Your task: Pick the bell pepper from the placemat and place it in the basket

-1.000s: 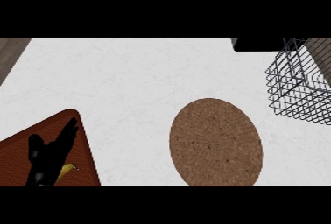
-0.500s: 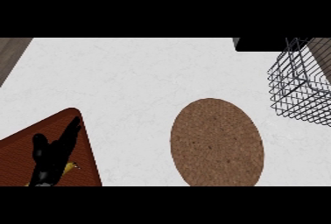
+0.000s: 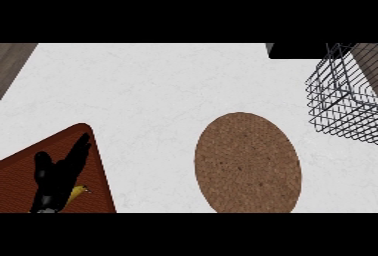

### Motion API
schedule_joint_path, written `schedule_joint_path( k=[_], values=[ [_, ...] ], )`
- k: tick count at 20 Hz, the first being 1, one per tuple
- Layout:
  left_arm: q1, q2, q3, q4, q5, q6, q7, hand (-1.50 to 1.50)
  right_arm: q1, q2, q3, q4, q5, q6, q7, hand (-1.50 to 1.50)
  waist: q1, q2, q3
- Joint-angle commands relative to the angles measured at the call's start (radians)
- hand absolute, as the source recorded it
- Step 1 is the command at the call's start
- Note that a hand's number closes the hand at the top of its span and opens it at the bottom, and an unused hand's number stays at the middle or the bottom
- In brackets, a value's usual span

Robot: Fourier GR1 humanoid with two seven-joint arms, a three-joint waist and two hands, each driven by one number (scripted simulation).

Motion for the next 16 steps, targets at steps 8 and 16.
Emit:
schedule_joint_path(
  k=[8,16],
  values=[
    [0.06,-0.009,-0.007,0.029,-0.01,-0.01,0.053,0.0,0.13,-0.121,0.01,0.208,0.11,-0.078,-0.172,1.5,0.003,0.013,-0.013],
    [0.035,-0.089,-0.041,0.059,-0.065,0.047,0.041,0.0,0.12,-0.185,0.017,0.301,0.097,-0.105,-0.301,-1.5,-0.004,0.01,-0.013]
  ],
)
